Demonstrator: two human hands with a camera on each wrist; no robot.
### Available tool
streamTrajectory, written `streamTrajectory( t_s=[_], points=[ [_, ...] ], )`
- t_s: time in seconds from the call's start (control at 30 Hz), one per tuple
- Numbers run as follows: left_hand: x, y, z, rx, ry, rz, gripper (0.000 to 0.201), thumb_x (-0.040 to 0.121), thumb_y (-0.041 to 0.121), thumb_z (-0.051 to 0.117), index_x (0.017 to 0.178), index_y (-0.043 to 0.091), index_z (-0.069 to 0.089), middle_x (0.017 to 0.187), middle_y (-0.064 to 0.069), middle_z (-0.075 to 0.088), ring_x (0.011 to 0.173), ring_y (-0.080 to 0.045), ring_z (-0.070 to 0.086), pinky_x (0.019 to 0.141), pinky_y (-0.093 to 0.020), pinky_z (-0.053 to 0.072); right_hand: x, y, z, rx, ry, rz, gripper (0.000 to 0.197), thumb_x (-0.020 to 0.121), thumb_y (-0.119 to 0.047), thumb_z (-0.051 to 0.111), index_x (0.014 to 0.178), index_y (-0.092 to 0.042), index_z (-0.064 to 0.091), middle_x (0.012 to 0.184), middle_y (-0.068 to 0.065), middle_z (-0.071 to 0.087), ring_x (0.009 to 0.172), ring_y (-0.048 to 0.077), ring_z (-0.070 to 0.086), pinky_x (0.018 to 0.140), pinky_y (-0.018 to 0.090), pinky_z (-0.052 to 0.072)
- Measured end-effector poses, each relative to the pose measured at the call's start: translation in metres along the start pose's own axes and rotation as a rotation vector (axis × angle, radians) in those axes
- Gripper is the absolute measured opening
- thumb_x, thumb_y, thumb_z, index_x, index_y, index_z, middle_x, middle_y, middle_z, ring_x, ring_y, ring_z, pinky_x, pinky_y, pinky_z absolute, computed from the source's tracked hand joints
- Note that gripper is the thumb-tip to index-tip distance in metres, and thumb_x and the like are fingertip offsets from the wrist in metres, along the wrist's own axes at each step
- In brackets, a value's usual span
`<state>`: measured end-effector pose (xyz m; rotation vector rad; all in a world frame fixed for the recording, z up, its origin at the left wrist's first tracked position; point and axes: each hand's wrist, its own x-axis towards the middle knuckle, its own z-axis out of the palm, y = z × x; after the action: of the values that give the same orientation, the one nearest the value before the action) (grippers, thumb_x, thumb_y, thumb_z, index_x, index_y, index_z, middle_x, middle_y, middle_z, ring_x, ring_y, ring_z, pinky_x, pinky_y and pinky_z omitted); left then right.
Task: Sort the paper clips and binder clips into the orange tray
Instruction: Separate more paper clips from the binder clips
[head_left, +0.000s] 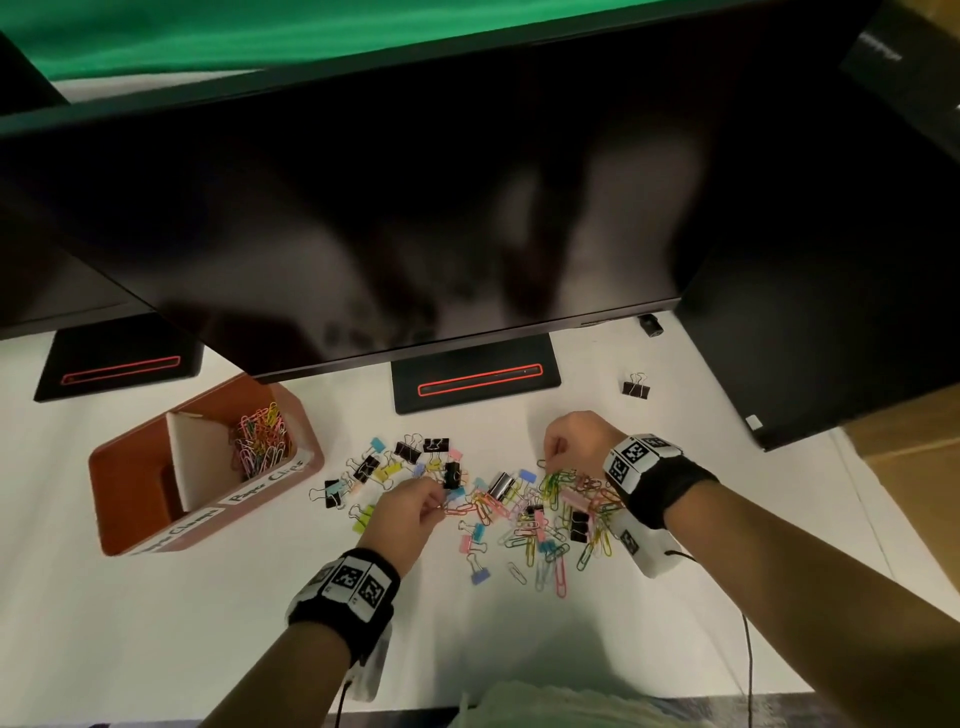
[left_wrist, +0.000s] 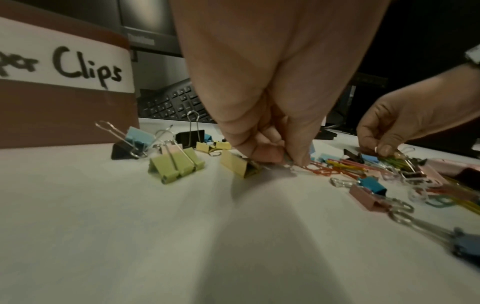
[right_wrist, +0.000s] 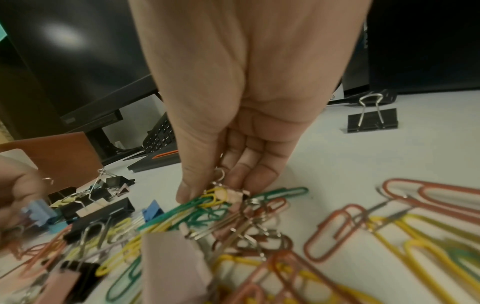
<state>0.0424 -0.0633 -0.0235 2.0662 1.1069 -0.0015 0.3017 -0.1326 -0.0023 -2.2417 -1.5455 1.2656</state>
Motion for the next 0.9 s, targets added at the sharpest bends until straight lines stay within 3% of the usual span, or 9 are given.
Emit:
streamTrajectory(
  t_s=[0.1,0.13,0.2,0.3,0.47,0.67,0.8,0.9],
  points=[
    [-0.001,-0.002,-0.007,-0.018,0.036,-0.007,0.023,0.080,0.002,0.066,0.101,0.011,0.065,0.095,-0.002,0.061,0.079,-0.015,0.060,0.075,-0.017,0.046,-0.001,0.006,0.001,0.049,0.035,-0.003,0.011,0.081,-0.014,0.070,0.090,-0.009,0.067,0.084,-0.002,0.059,0.080,0.014,0.057,0.056,0.011,0.045],
    [-0.002,-0.003,-0.010,-0.023,0.046,-0.007,0.027,0.079,0.002,0.067,0.104,0.012,0.064,0.098,-0.002,0.061,0.079,-0.015,0.061,0.077,-0.020,0.048,-0.001,0.007,0.001,0.070,0.041,0.000,0.011,0.081,-0.014,0.070,0.090,-0.009,0.067,0.084,-0.002,0.060,0.081,0.015,0.058,0.056,0.012,0.045],
    [-0.005,-0.004,-0.015,-0.036,0.072,0.005,0.031,0.079,0.002,0.067,0.108,0.014,0.062,0.101,-0.001,0.057,0.074,-0.010,0.061,0.076,-0.018,0.049,-0.001,0.009,0.000,0.097,0.061,-0.009,0.010,0.080,-0.014,0.070,0.089,-0.011,0.068,0.085,-0.002,0.062,0.083,0.016,0.059,0.066,0.017,0.046],
    [-0.009,-0.001,-0.015,-0.010,0.062,0.115,0.025,0.080,0.001,0.066,0.100,0.015,0.064,0.091,0.003,0.053,0.070,-0.004,0.056,0.070,-0.006,0.041,-0.004,0.009,-0.002,0.103,0.061,-0.025,0.015,0.081,-0.014,0.070,0.095,-0.013,0.069,0.087,-0.003,0.061,0.085,0.014,0.059,0.074,0.022,0.047],
    [-0.006,0.007,0.004,0.127,-0.098,0.168,0.028,0.083,0.004,0.062,0.110,0.011,0.064,0.092,0.000,0.054,0.080,-0.013,0.056,0.080,-0.022,0.048,-0.012,0.000,0.000,-0.220,-0.107,-0.133,0.033,0.084,-0.022,0.064,0.117,-0.021,0.063,0.106,0.002,0.065,0.102,0.019,0.056,0.083,0.028,0.047],
    [0.003,0.009,0.017,0.137,-0.060,0.150,0.012,0.084,0.007,0.061,0.095,0.008,0.066,0.093,0.000,0.052,0.082,-0.012,0.051,0.075,-0.017,0.038,-0.011,0.002,0.015,-0.386,-0.117,-0.192,0.031,0.085,-0.023,0.062,0.116,-0.022,0.062,0.111,0.003,0.063,0.108,0.022,0.050,0.085,0.031,0.041],
    [0.008,0.011,0.020,0.142,-0.059,0.162,0.007,0.085,0.008,0.061,0.091,0.006,0.065,0.092,0.003,0.045,0.082,-0.011,0.049,0.077,-0.018,0.038,-0.009,0.001,0.014,-0.424,-0.106,-0.193,0.027,0.085,-0.029,0.064,0.110,-0.020,0.066,0.105,0.002,0.049,0.102,0.025,0.052,0.082,0.031,0.044],
    [0.009,0.012,0.020,0.177,-0.063,0.172,0.002,0.085,0.008,0.060,0.085,0.008,0.062,0.088,0.004,0.046,0.083,-0.013,0.048,0.075,-0.023,0.042,-0.009,0.001,0.012,-0.488,-0.103,-0.241,0.025,0.086,-0.033,0.061,0.106,-0.020,0.068,0.109,0.003,0.050,0.104,0.024,0.049,0.087,0.033,0.041]
  ],
)
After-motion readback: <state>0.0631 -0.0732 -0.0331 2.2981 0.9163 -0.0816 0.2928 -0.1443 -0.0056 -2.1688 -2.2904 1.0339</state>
